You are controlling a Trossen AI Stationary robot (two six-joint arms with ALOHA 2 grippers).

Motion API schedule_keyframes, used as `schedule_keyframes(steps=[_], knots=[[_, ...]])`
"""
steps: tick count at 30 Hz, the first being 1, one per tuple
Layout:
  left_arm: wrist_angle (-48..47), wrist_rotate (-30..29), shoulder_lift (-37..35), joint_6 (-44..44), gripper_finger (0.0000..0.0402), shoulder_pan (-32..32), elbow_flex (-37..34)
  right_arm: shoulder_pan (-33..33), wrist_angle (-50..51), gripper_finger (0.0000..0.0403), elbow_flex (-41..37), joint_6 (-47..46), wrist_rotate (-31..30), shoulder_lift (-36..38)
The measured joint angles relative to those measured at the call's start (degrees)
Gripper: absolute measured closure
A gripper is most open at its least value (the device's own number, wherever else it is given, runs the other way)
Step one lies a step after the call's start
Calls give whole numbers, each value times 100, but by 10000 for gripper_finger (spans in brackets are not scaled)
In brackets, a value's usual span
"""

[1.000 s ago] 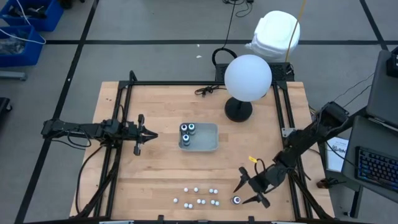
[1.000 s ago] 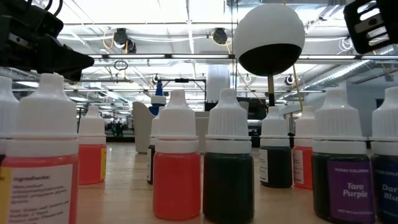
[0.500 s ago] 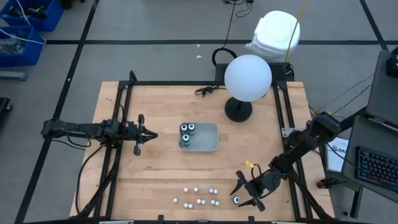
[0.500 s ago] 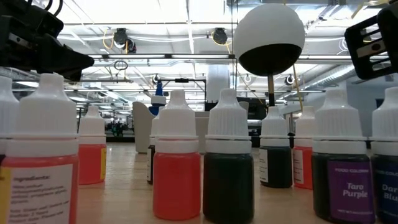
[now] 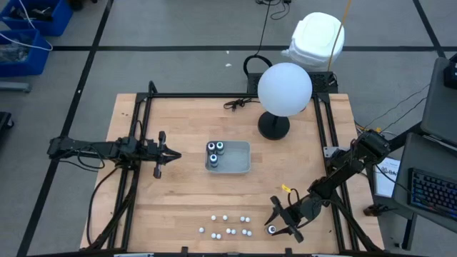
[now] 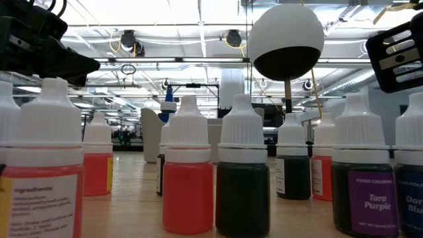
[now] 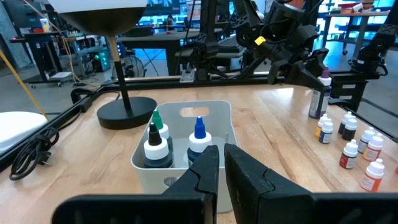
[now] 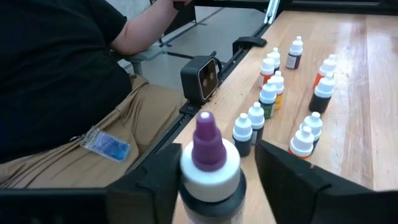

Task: Pick & Place food coloring
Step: Put the big purple food coloring bottle into the gray bin

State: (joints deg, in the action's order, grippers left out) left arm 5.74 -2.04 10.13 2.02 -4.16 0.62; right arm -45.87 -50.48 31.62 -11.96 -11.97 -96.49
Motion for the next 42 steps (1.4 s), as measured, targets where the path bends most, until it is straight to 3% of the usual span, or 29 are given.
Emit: schedule_keyframes(steps=[5,14,17,22,26,33,42], knots=[[2,0,-2,2,366,1,0,10,17,289,0,49,0,1],[4,0,-2,2,366,2,0,15,301,294,0,376,0,387],[6,0,-1,6,366,0,0,111,879,294,0,523,-85,1010],[11,0,0,44,366,2,0,394,2257,294,0,695,-731,2285],[9,0,-1,46,366,0,0,692,2946,294,-1,912,-782,3103],[7,0,0,48,366,1,0,1029,3089,294,-268,1536,-1359,4268],[-5,-3,-1,50,366,1,0,1303,3119,294,-1251,1302,-1377,5772]])
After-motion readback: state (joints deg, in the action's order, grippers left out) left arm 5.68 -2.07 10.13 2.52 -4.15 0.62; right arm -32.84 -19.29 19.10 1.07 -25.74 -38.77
